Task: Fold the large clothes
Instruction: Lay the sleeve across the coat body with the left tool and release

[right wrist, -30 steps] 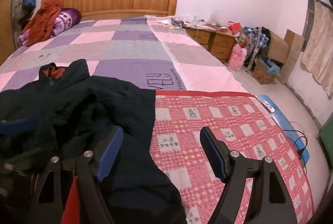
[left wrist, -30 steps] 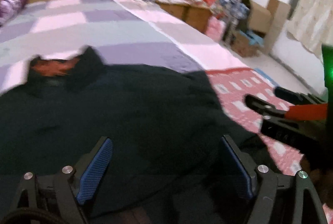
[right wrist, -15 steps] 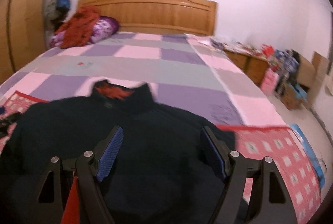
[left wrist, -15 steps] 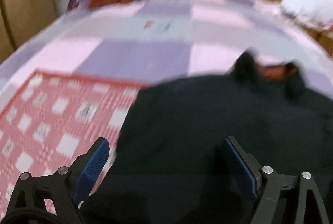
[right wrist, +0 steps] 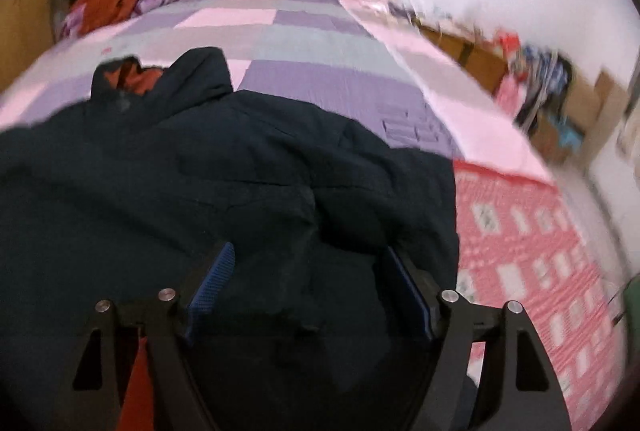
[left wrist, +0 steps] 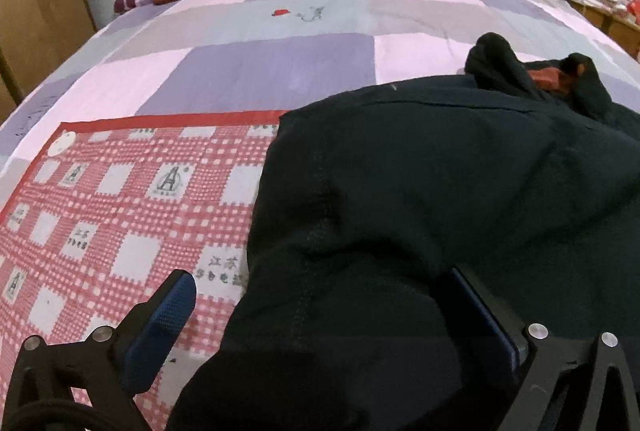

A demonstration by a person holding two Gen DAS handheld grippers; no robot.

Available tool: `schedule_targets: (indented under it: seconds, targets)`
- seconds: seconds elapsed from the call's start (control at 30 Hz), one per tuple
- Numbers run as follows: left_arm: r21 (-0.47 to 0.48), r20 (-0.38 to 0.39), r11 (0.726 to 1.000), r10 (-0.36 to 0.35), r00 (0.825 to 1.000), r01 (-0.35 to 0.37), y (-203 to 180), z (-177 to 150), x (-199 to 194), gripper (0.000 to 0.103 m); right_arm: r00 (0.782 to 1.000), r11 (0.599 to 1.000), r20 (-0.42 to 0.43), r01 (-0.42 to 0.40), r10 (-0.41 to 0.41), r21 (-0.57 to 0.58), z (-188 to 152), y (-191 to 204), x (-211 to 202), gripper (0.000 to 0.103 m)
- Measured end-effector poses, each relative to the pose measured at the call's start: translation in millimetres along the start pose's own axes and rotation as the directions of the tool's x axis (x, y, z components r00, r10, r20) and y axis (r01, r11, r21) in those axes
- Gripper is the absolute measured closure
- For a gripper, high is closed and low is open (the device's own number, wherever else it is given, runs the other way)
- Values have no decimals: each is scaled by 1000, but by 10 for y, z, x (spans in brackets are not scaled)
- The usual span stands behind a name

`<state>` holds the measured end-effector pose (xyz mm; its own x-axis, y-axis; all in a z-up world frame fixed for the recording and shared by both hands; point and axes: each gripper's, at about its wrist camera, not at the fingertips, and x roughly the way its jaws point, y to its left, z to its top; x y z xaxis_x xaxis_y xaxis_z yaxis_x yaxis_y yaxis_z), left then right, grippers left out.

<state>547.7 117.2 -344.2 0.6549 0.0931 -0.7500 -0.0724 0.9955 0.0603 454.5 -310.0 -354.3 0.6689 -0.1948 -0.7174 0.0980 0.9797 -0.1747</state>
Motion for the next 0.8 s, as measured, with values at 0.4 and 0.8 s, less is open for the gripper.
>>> schedule_targets:
  seconds: [0.4,0.8]
  targets:
    - [80,125,982,-183,975,174,-514,458,-421,2,978,999,207,27,-21,-27,168,419,-824,23]
    - [57,-27,997,-48,998,49,-453,466,435,0,998,992,13,-55,57,-114,342,999,-29,24]
